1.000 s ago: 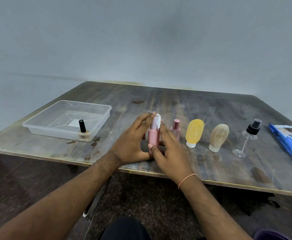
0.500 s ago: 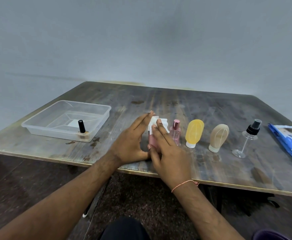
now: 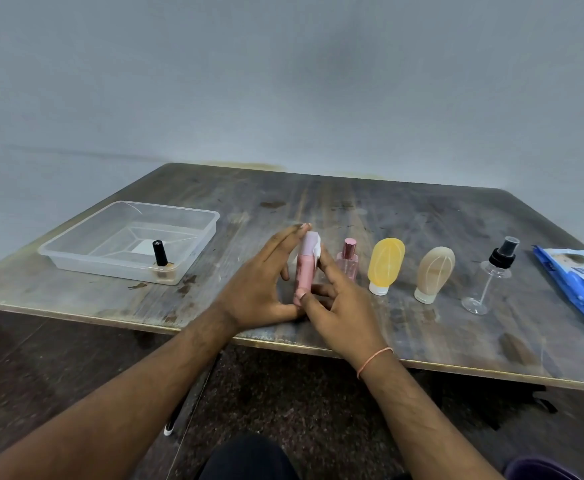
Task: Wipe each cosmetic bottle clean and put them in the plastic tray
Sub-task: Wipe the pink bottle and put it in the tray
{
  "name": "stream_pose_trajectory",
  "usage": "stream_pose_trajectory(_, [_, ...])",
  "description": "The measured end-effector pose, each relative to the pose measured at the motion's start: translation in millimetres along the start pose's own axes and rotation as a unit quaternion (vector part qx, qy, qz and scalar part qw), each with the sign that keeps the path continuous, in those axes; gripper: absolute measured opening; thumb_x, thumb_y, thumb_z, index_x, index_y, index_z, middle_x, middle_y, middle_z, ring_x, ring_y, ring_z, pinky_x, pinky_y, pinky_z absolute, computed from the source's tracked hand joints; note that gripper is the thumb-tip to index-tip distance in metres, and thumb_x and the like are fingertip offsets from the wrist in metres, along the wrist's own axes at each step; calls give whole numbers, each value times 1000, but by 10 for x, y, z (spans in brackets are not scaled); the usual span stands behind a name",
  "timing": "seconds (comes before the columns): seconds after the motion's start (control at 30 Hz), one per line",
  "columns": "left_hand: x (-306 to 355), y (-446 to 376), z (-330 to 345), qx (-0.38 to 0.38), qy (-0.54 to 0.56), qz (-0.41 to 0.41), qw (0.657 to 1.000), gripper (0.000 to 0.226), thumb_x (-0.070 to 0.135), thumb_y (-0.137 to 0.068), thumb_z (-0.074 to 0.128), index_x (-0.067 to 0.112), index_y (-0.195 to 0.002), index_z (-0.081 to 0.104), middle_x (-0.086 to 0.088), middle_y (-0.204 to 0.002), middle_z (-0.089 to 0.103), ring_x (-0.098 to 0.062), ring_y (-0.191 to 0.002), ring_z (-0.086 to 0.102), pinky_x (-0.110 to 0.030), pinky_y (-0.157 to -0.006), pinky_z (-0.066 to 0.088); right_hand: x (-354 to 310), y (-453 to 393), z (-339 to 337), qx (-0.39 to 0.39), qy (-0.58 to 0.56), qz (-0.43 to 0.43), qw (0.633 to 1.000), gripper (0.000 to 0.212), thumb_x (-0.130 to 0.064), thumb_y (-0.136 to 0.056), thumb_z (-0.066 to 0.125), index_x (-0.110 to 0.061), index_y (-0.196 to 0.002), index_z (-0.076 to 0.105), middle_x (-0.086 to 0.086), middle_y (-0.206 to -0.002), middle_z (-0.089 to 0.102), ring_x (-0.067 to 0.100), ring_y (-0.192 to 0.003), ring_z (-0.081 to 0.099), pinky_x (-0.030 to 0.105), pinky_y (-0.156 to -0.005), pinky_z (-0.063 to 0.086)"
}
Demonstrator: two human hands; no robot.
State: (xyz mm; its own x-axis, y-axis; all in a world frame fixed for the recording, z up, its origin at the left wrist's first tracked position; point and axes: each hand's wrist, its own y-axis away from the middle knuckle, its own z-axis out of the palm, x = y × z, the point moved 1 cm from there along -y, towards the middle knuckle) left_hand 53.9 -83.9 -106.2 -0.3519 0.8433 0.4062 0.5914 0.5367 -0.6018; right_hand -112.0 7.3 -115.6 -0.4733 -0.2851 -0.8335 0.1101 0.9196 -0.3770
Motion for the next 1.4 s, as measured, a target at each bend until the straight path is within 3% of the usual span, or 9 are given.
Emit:
stream_pose_trajectory(0.13, [12,-1,8,-13,8,12,1000,122,31,-73,97,17,-171,26,10,-175,27,10,-105,57,-11,-83,51,-94,8,-34,22,-38,1,999,74,-20,-100,74,-52,-157,39,-22,-116,75,-6,-101,75,16,-89,59])
stream_pose_trajectory(0.23, [20,-10,3,-16,15,12,1000,126,37,-74,99,20,-172,23,12,-175,27,4,-110,58,-12,-88,50,-106,31,-53,35,-76,9,996,66,-12,-100,73,-48,-148,48,-5,-99,82,2,-84,79,8,-76,53])
stream_pose_trajectory(0.4, [43,-14,-9,-25,15,4,1000,129,44,-72,99,27,-173,19,15,-173,28,-11,-93,65,-33,-81,61,14,-7,-66,20,-124,20,992,67,-5,-101,69,-34,-158,50,-4,-130,77,16,-97,81,29,-90,63])
stream_pose_trajectory(0.53, [25,-5,-5,-14,6,8,1000,122,43,-72,98,23,-170,29,13,-172,31,-12,-86,62,-39,-77,60,30,15,-38,51,-63,5,997,65,-23,-100,70,-58,-150,47,-13,-118,80,23,-95,81,44,-94,63])
stream_pose_trajectory(0.6, [23,-7,-8,-8,3,10,1000,121,41,-72,98,21,-170,30,12,-171,32,-11,-86,60,-37,-77,60,23,33,-14,78,49,-33,995,63,-38,-101,64,-64,-152,40,-5,-125,78,42,-114,72,44,-98,60])
stream_pose_trajectory(0.8, [23,-4,-23,6,-18,7,1000,119,39,-70,98,18,-169,34,6,-168,39,9,-98,55,-15,-81,53,33,-20,91,56,214,-113,969,68,-18,-107,56,-43,-165,31,-23,-175,21,-4,-159,23,11,-114,20])
stream_pose_trajectory(1.03, [52,6,-42,12,-57,-12,998,115,46,-67,92,16,-166,39,6,-166,42,-6,-109,55,4,-80,36,41,35,104,100,197,-123,968,59,-18,-102,63,-34,-158,51,-14,-166,45,11,-141,55,34,-104,55])
stream_pose_trajectory(1.17, [57,3,-30,3,-62,-7,998,118,49,-69,92,15,-168,36,3,-168,40,24,-110,45,4,-83,37,19,17,70,97,184,-67,976,64,-33,-106,61,-34,-165,37,-12,-158,55,14,-129,61,33,-97,52])
stream_pose_trajectory(1.4, [43,4,-20,2,-49,-10,999,117,49,-70,89,22,-169,33,9,-168,38,16,-98,54,-1,-81,40,7,7,117,71,251,-127,957,66,-27,-107,59,-35,-167,33,-14,-176,24,16,-148,47,35,-105,51])
